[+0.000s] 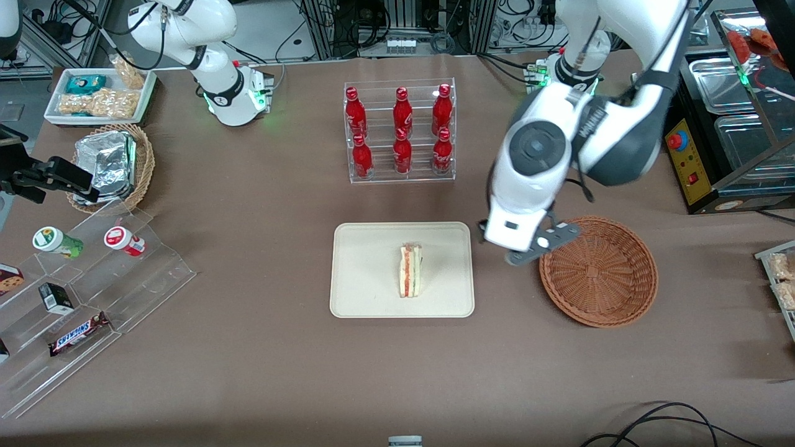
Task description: Place sandwich from basket to tray
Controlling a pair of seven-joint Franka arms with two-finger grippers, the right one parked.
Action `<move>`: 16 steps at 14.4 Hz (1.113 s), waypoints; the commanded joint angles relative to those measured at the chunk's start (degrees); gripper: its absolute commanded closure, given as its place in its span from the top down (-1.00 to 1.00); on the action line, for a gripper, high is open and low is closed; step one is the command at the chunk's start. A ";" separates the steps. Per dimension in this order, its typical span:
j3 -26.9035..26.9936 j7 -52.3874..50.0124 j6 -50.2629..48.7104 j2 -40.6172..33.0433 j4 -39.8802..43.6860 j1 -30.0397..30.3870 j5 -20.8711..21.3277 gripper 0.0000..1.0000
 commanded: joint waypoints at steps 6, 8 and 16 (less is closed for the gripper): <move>-0.44 15.90 -1.12 -13.24 -13.88 11.32 -0.48 1.00; -0.27 24.48 -1.39 -18.23 -17.46 14.13 -4.07 1.00; 9.30 55.99 -4.29 -25.82 -15.65 17.75 -6.99 1.00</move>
